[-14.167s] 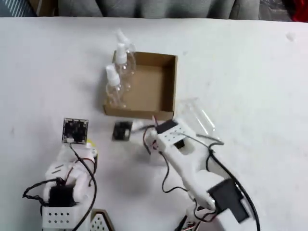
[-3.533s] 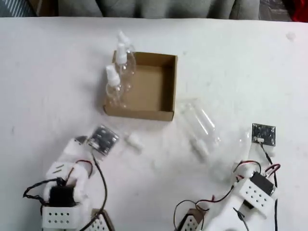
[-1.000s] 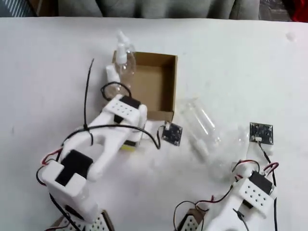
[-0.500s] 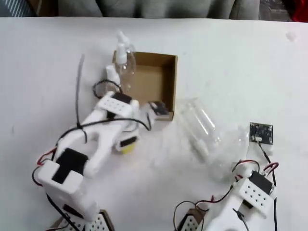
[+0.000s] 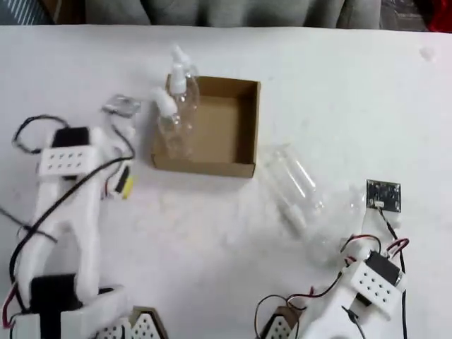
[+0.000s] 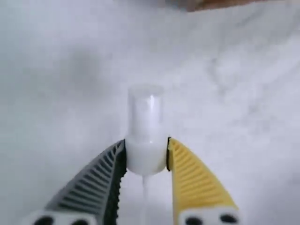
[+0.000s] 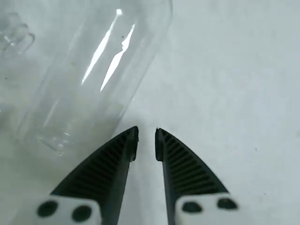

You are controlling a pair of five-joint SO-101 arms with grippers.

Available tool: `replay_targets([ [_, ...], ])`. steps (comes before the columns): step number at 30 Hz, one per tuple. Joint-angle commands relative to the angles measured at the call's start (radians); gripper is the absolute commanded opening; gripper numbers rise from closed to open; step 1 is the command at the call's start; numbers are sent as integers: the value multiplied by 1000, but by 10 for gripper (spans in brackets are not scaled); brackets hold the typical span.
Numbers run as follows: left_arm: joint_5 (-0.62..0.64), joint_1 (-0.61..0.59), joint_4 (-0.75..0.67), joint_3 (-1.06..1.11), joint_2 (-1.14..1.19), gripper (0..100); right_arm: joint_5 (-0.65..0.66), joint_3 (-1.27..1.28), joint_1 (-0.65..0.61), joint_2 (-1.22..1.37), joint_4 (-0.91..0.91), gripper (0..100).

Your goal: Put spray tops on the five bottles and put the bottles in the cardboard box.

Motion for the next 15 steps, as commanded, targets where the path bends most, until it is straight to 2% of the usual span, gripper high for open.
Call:
replay_targets([
  [1, 175, -119, -98, 23, -74, 23, 9, -6, -7, -7, -7, 38],
  [7, 368, -203, -338, 95, -74, 24, 9, -6, -7, -7, -7, 38],
  [12, 384, -196, -548, 215, -74, 24, 9, -6, -7, -7, -7, 38],
  [15, 384, -191, -618, 265, -73, 27, 9, -6, -7, -7, -7, 38],
])
